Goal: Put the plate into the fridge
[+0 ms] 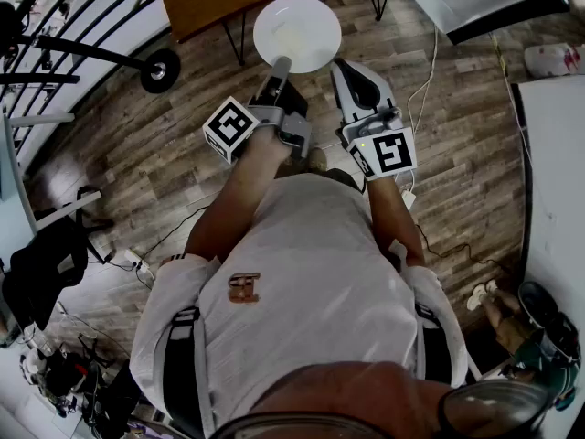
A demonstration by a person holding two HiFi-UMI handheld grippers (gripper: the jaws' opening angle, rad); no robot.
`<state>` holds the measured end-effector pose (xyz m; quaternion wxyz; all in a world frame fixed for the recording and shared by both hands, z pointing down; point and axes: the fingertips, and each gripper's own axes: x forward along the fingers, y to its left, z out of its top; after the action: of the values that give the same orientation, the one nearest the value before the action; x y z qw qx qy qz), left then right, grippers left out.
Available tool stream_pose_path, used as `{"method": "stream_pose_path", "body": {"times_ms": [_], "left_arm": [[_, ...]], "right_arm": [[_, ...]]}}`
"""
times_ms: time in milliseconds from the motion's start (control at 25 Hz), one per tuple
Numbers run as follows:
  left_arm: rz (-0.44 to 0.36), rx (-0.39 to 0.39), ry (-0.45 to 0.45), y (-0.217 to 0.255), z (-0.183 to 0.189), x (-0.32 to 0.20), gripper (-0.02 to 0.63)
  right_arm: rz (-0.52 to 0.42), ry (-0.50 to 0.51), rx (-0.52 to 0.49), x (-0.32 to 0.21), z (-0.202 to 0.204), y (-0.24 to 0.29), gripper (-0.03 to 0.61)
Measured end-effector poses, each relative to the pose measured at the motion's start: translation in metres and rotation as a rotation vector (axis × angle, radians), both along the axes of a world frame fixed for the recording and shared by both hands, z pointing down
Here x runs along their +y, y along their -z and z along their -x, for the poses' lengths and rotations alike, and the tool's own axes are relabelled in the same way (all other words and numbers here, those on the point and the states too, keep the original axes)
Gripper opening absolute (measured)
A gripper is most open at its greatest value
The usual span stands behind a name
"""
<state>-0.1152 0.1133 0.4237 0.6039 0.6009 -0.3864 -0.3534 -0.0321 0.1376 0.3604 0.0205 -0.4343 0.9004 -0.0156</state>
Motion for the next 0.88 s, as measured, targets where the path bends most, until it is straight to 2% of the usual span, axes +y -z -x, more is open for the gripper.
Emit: {"method": "stream_pose_path", "body": {"times_ms": [520,880], "left_arm": [[-0.008,-0.005,0.010,0.002,0.027,-0.015,0.028],[-0.020,-0.011,-0.025,0.001,0.045,-0.028,0.028]], "right_arm": [[-0.005,0.019,0.001,-0.012,0.030,0.002,0.034],[-0.031,-0.025,-0.001,-0.016,0.051,0.006,0.032]]}}
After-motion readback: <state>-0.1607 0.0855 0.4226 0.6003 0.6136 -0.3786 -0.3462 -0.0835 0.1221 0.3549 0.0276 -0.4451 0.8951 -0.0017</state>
